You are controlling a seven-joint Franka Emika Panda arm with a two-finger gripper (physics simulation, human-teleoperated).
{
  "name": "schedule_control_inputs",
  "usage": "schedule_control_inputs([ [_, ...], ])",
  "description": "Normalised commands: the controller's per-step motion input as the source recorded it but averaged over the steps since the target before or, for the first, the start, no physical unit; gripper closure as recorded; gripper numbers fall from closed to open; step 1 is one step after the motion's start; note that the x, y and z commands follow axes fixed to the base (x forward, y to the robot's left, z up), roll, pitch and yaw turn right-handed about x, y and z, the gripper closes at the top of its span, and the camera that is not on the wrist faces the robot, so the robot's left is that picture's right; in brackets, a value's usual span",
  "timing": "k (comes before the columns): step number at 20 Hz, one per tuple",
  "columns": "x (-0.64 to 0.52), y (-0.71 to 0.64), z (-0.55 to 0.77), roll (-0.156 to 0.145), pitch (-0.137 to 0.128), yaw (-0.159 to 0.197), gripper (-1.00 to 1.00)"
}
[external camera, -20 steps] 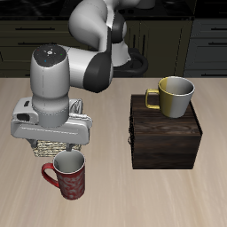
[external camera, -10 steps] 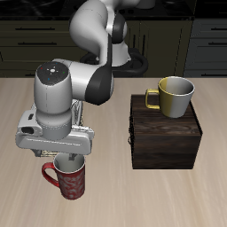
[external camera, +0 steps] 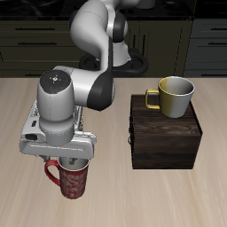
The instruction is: Place the red mug in the basket
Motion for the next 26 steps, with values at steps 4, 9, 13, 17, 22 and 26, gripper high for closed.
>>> schedule_control_inputs([
  [4,-0.04,-0.04,0.05,0.011,-0.011,-0.006,1.00],
  [9,0.03,-0.01,0.13,-0.007,-0.029,-0.009,1.00],
  [13,0.06,0.04,0.23,-0.003,-0.027,-0.009,1.00],
  [17,-0.08,0.08,0.46,0.020,-0.043,0.014,1.00],
  [22,-0.13,0.01,0.58,-0.001,-0.058,0.019,1.00],
  [26,-0.15,-0.01,0.38,-0.015,-0.035,0.051,1.00],
])
